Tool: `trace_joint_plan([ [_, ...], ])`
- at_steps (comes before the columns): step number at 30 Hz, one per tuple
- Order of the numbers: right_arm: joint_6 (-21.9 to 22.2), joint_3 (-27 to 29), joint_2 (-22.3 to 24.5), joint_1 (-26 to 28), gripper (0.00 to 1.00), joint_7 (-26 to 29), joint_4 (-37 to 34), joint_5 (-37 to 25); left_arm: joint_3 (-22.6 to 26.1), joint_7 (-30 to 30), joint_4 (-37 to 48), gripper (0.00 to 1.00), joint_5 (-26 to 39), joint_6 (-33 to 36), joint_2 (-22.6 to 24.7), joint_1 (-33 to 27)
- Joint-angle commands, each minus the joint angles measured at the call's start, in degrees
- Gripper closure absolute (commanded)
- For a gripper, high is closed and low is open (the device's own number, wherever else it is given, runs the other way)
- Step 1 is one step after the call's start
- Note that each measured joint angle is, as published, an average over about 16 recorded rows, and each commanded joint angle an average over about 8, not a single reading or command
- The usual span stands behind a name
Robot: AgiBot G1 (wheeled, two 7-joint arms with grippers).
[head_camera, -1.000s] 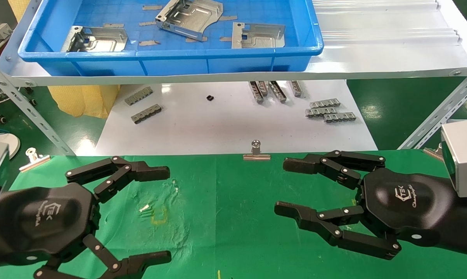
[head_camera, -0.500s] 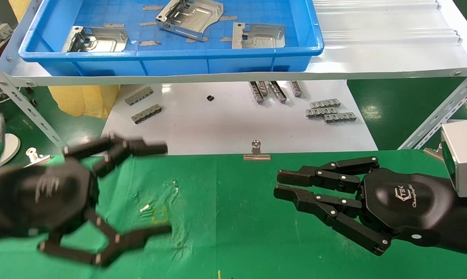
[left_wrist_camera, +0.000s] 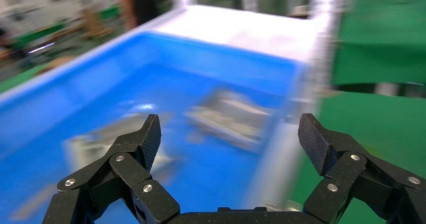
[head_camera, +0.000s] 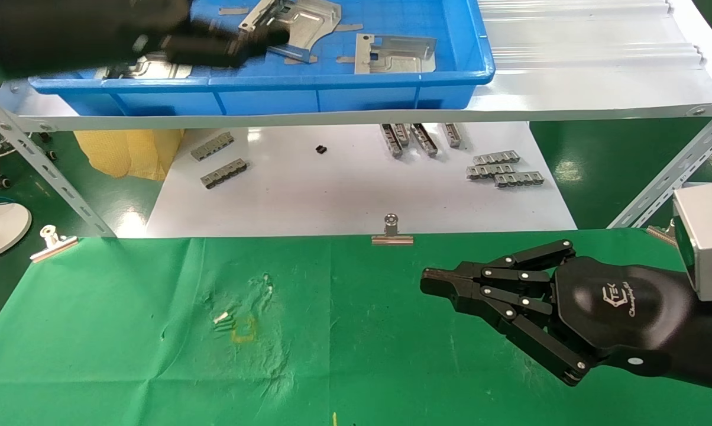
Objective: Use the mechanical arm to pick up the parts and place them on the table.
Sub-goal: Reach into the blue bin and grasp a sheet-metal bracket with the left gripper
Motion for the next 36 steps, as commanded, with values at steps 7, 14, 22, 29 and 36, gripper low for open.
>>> trace_joint_plan([
  [7, 0.0, 0.0, 0.0, 0.0, 1.00, 0.0, 0.0, 0.0, 3.9, 2.5, 21.5, 0.03, 9.3, -15.8, 11.8, -10.5],
  [14, 0.0, 0.0, 0.0, 0.0, 1.00, 0.0, 0.0, 0.0, 5.8, 1.9, 30.0, 0.88, 12.4, -20.7, 16.6, -14.0],
  [22, 0.0, 0.0, 0.0, 0.0, 1.00, 0.0, 0.0, 0.0, 6.8, 1.2, 33.5, 1.00, 13.9, -22.5, 18.5, -15.8],
  [29, 0.0, 0.0, 0.0, 0.0, 1.00, 0.0, 0.0, 0.0, 7.4, 1.2, 34.4, 1.00, 14.7, -23.4, 19.1, -16.0],
  [36, 0.0, 0.0, 0.0, 0.0, 1.00, 0.0, 0.0, 0.0, 7.6, 1.3, 34.5, 1.00, 15.0, -24.0, 19.2, -15.7],
])
